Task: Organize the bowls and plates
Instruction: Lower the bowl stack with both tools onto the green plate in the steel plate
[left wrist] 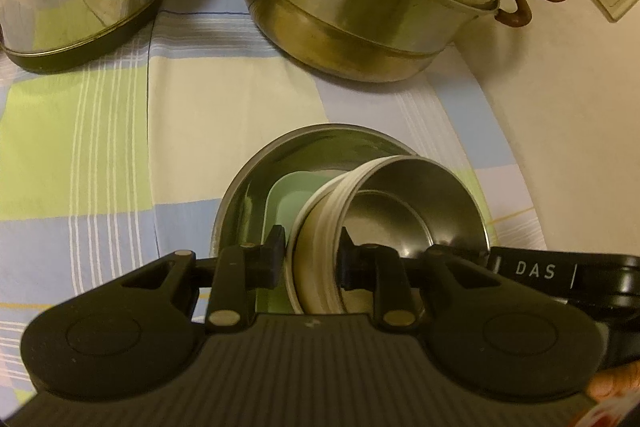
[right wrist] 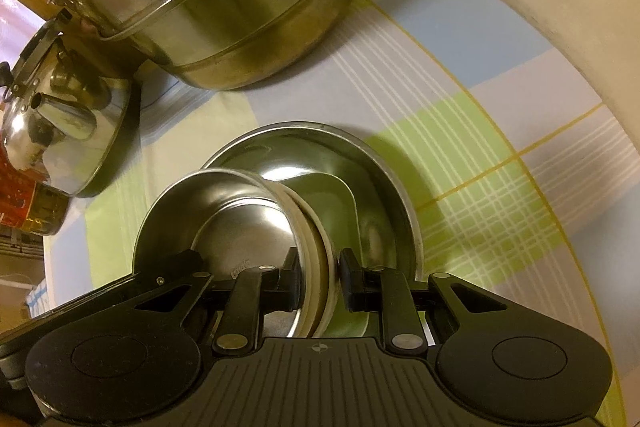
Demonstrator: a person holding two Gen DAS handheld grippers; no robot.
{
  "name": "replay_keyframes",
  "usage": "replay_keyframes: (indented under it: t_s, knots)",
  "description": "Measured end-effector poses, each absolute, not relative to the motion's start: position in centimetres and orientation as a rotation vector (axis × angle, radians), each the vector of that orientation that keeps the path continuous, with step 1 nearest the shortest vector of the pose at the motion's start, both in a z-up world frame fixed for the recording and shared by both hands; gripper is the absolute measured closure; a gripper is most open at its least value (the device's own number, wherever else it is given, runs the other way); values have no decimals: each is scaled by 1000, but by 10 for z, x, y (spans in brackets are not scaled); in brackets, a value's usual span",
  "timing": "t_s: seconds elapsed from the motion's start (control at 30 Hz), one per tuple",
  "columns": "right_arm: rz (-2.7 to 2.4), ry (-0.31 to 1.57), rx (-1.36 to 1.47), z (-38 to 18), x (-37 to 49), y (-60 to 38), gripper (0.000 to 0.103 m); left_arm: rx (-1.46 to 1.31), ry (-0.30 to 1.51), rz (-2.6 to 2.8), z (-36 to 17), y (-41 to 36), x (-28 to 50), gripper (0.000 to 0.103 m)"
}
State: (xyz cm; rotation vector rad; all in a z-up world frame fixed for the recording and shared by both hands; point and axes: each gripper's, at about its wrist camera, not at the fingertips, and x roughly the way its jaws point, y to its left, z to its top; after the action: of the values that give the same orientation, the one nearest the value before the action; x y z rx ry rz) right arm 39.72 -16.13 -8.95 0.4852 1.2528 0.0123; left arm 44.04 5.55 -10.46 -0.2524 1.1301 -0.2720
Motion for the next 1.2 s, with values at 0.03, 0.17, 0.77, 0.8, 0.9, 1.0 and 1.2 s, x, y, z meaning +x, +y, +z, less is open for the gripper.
replay_keyframes:
  t_s: [0.03, 0.17, 0.77, 0.8, 0.9, 1.0, 1.2]
  knots:
    - [13, 1251, 487, -90, 398, -162, 82, -253, 1130, -272, -105, 56, 441, 81]
    - [18, 1246, 484, -90, 398, -163, 82, -254, 1123, -270, -106, 55, 442, 81]
    - [95, 1164, 445, -78, 387, -163, 73, -239, 1088, -298, -101, 60, 434, 77]
    - [100, 1150, 450, -76, 386, -164, 72, -236, 1080, -299, -99, 60, 433, 77]
    - [113, 1121, 479, -72, 380, -168, 72, -222, 1054, -307, -92, 62, 427, 77]
    - [122, 1094, 513, -69, 373, -171, 72, -234, 1037, -315, -86, 67, 421, 77]
    - [117, 1069, 527, -69, 362, -173, 72, -281, 1023, -312, -81, 76, 413, 77]
